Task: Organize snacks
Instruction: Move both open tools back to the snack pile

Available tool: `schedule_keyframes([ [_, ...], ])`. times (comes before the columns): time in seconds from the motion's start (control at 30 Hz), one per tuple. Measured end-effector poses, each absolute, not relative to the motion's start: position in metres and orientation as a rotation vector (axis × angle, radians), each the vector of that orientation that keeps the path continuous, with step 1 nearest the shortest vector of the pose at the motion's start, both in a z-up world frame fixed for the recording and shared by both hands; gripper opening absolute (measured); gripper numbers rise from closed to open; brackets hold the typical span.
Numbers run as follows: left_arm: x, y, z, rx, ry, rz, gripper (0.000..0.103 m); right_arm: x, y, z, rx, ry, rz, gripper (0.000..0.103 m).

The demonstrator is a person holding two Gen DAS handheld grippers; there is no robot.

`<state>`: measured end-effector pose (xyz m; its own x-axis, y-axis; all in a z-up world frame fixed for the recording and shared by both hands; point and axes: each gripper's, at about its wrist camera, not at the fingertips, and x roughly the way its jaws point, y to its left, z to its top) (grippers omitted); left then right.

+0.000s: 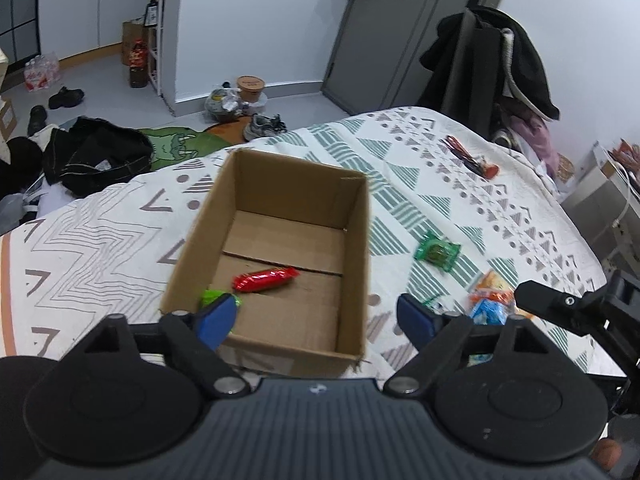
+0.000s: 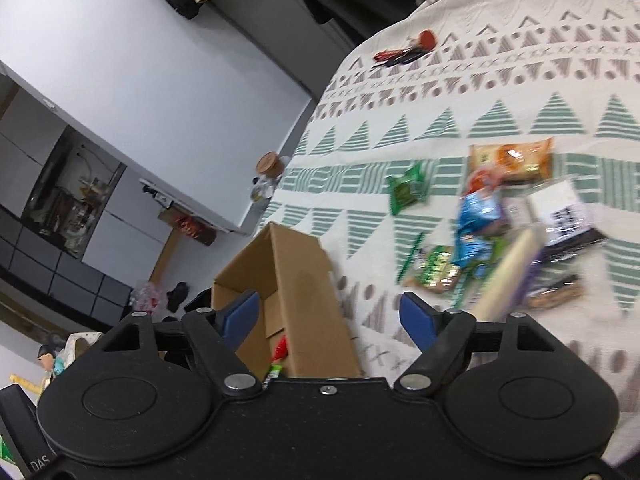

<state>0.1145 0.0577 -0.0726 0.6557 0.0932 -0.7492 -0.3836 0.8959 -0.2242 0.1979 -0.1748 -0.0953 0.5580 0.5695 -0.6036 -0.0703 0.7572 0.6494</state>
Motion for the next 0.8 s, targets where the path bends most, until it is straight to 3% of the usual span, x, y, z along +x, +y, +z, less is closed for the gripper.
schedule_keyframes([
  [0.5, 0.111, 0.021, -0.065, -0.375, 0.816, 0.189, 0.091, 0.168, -0.236, -0.100, 0.628, 0.877, 0.253, 0.102],
  [0.8, 0.114, -0.003, -0.065, -0.345, 0.826, 0.123, 0.091, 0.159, -0.266, -0.106, 0.656, 0.874, 0.158, 0.103],
])
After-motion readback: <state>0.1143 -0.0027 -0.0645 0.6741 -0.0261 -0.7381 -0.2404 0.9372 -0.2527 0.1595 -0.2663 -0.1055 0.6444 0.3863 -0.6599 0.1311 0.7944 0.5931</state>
